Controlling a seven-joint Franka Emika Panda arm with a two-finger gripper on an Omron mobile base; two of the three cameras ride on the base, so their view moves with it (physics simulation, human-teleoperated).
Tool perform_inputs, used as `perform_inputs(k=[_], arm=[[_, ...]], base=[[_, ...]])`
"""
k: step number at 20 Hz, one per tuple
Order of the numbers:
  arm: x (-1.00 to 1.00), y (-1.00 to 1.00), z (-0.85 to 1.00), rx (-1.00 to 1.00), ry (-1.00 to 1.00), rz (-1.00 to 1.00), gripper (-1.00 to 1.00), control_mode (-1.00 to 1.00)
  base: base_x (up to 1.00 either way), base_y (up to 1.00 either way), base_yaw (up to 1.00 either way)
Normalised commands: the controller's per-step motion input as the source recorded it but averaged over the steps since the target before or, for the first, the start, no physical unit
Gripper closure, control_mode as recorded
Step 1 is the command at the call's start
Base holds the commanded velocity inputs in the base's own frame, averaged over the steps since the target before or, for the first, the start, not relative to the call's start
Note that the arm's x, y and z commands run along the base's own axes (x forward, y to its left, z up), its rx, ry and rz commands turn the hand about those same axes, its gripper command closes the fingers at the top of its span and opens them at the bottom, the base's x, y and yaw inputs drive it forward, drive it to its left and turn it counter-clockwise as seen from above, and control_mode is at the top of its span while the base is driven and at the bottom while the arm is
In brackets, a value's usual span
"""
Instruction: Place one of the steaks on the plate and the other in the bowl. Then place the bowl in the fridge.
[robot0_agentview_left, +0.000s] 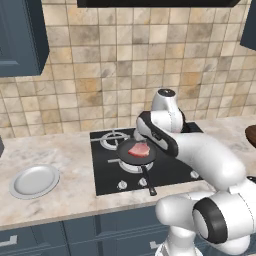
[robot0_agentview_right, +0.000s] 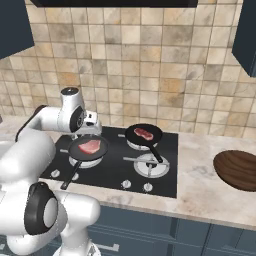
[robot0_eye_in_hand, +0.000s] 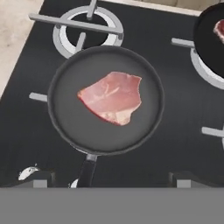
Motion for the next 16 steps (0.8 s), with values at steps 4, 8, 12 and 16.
perform_inputs(k=[4,8,12,16], arm=[[0.20,-0.11,-0.40,0.00,0.00,0.13,-1.00,-1.00],[0.21,-0.09,-0.32,-0.01,0.00,0.10,-1.00,-1.00],[0.05,0.00,-0.04,0.00,0.00,0.00,-1.00,-1.00],[0.50,-0.02,-0.39,-0.14,0.05,-0.01,-1.00,-1.00]], base=[[0.00,0.00,0.00],[0.00,0.00,0.00],[0.00,0.00,0.00],[0.00,0.00,0.00]])
